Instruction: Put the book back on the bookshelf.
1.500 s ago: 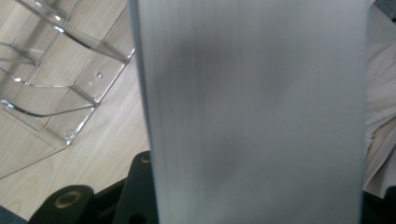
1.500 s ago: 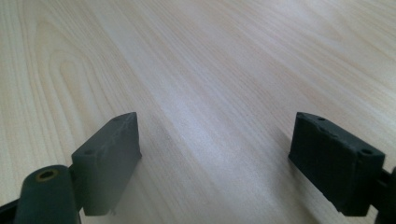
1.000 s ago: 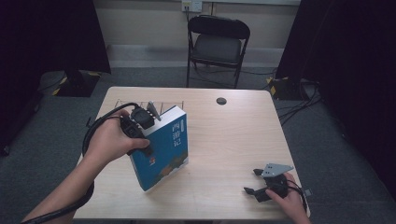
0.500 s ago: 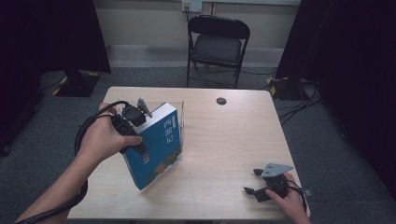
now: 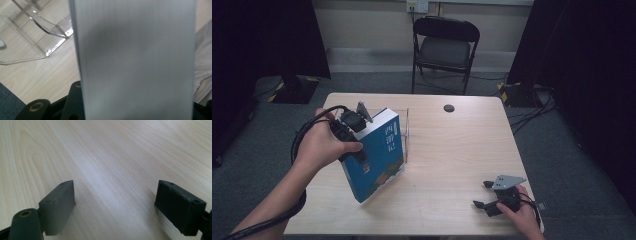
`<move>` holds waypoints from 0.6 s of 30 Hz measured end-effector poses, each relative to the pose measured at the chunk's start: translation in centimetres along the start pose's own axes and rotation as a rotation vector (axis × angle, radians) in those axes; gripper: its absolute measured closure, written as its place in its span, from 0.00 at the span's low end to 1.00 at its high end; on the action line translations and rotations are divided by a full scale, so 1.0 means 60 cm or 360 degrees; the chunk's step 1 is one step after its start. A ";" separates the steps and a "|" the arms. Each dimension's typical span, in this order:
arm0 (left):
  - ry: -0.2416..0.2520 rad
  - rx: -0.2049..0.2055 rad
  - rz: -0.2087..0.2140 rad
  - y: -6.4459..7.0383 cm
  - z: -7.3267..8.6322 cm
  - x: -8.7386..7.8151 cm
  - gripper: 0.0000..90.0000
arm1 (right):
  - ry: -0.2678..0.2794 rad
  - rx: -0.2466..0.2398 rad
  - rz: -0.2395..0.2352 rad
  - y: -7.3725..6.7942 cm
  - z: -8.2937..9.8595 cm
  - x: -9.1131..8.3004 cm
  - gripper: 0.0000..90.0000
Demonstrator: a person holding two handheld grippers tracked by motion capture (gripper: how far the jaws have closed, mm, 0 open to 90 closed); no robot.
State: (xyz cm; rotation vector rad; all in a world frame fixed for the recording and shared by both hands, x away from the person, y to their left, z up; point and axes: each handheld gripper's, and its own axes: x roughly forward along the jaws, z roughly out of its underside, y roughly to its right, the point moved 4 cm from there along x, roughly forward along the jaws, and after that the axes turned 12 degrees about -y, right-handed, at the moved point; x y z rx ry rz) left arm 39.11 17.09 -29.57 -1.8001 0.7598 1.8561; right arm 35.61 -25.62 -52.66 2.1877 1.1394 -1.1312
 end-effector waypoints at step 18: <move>0.0026 -0.0110 0.0016 -0.021 -0.020 -0.006 0.69 | 0.0009 0.0001 -0.0016 0.000 0.000 0.001 0.17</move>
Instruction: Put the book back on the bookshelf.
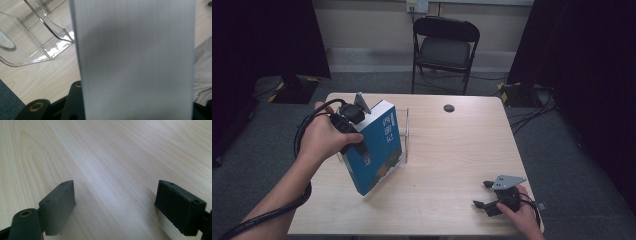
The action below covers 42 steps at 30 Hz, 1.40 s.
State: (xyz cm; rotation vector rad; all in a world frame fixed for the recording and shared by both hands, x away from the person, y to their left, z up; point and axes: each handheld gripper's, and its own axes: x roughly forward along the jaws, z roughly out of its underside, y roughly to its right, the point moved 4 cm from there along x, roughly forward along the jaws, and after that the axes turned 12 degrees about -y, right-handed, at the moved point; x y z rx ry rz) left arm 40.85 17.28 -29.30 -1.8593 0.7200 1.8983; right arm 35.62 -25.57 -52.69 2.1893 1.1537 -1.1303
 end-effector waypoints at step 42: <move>0.0048 -0.0160 0.0016 -0.009 -0.054 0.003 0.69 | -0.0011 -0.0006 0.0015 0.001 0.000 -0.001 0.16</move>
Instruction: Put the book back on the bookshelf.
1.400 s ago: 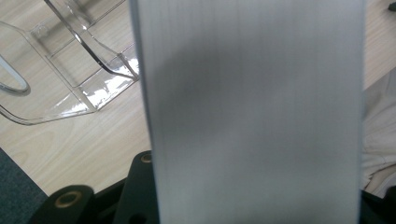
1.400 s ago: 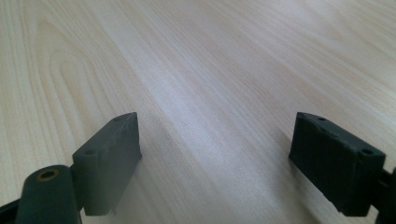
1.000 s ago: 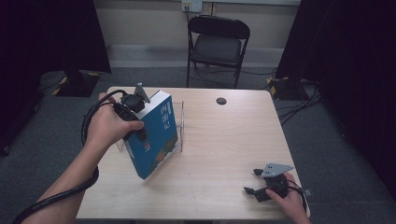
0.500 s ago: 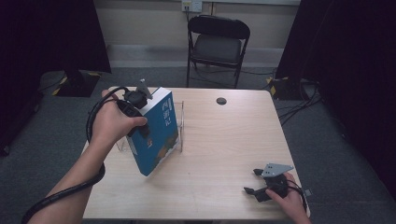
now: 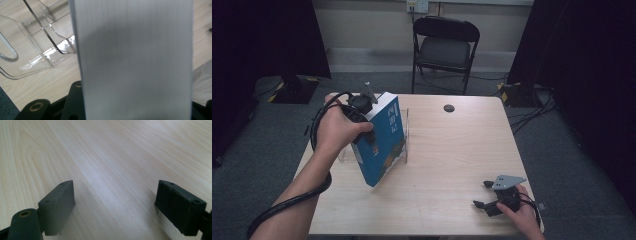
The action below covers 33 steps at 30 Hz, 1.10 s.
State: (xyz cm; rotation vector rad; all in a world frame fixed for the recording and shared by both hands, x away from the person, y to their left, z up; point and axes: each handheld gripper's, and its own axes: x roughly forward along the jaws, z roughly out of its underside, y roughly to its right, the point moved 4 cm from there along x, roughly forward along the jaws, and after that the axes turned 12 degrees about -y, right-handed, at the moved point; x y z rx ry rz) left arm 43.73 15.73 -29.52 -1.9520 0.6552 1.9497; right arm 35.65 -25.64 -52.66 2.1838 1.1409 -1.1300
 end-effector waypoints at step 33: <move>0.0026 -0.0063 -0.0016 -0.001 -0.041 0.011 0.69 | 0.0004 0.0000 -0.0006 0.000 0.000 0.001 0.16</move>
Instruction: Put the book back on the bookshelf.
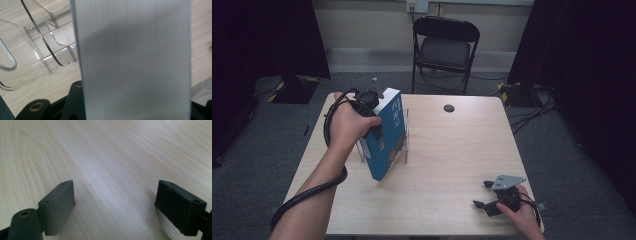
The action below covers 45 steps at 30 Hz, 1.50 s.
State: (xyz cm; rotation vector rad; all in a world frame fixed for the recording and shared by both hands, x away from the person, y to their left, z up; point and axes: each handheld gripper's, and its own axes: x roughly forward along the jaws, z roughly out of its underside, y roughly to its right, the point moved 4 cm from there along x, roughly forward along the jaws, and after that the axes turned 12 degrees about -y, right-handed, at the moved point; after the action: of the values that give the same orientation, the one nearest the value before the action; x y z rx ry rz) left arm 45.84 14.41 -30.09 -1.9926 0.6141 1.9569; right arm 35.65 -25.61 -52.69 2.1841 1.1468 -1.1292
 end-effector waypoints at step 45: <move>0.0076 -0.0282 0.0017 -0.003 -0.050 0.043 0.69 | -0.0001 -0.0006 0.0002 0.000 0.000 0.000 0.16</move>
State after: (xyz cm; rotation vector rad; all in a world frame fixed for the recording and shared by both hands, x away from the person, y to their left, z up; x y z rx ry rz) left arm 48.53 12.87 -32.56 -2.1495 0.4777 2.0396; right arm 35.67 -25.63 -52.68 2.1815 1.1460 -1.1259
